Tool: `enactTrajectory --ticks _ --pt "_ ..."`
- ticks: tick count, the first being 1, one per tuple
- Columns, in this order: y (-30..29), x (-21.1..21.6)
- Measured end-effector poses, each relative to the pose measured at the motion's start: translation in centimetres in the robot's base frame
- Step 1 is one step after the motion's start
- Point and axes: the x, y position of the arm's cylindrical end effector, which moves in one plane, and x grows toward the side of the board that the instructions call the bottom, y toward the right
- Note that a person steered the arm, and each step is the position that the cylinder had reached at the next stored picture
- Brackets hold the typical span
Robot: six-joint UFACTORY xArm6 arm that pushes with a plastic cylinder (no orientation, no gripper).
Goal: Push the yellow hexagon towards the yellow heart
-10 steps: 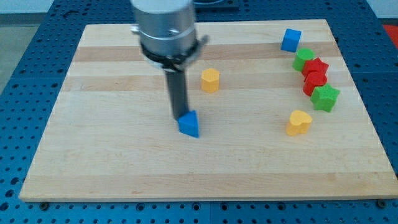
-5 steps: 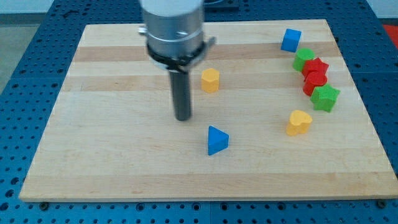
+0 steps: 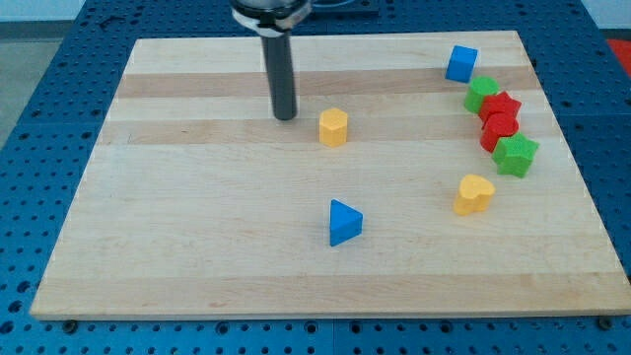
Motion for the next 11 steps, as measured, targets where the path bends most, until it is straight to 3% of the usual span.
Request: enactTrajectory --ticks 3,4,5,8,11 --pt "11.0 6.1" --pt "11.6 7.4" --pt "8.6 7.4" --pt "8.5 4.3" --pt "15.5 6.5"
